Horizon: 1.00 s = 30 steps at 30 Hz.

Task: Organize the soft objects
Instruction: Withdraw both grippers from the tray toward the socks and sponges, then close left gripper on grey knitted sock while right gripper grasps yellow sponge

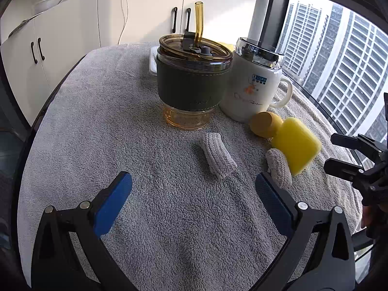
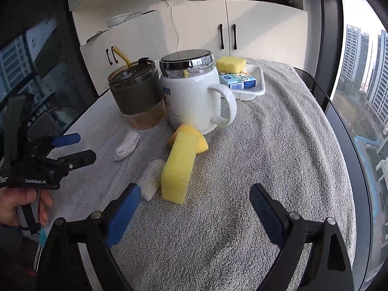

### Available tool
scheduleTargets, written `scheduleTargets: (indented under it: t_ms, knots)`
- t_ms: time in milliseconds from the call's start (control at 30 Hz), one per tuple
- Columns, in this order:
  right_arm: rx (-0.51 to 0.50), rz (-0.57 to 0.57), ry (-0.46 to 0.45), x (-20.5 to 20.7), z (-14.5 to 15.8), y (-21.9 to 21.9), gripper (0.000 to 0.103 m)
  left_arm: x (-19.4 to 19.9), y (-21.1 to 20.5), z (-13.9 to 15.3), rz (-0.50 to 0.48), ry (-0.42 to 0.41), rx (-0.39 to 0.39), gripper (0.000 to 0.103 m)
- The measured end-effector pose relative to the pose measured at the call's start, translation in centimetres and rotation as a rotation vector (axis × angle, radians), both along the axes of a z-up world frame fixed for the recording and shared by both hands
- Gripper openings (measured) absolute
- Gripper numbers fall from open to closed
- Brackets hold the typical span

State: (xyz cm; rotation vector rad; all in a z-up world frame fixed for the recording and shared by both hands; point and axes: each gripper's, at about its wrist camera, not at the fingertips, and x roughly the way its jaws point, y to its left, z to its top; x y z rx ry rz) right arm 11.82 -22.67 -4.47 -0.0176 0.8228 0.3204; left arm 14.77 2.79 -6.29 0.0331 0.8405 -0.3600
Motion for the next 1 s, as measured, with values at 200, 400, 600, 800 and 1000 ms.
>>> scheduleTargets:
  t_ms: [200, 400, 600, 800, 1000]
  knots:
    - [-0.027, -0.003, 0.012, 1.7, -1.7, 1.3, 0.09, 1.6, -2.1, -1.7, -0.025, 0.046, 0.018, 0.103]
    - [-0.022, -0.003, 0.054, 3.2, -3.7, 1.6, 0.053, 2.8, -2.8, -2.5, -0.028, 0.074, 0.019, 0.103]
    - [-0.003, 0.03, 0.044, 2.8, -3.2, 1.6, 0.03, 3.5, -3.5, -2.6, -0.026, 0.075, 0.04, 0.087]
    - [-0.012, 0.033, 0.017, 1.9, -2.5, 1.7, 0.029, 3.7, -3.7, -2.5, 0.003, 0.058, 0.094, 0.067]
    - [-0.008, 0.032, -0.014, 1.2, -1.6, 1.4, 0.029, 4.3, -2.7, -2.2, 0.032, 0.053, 0.076, 0.032]
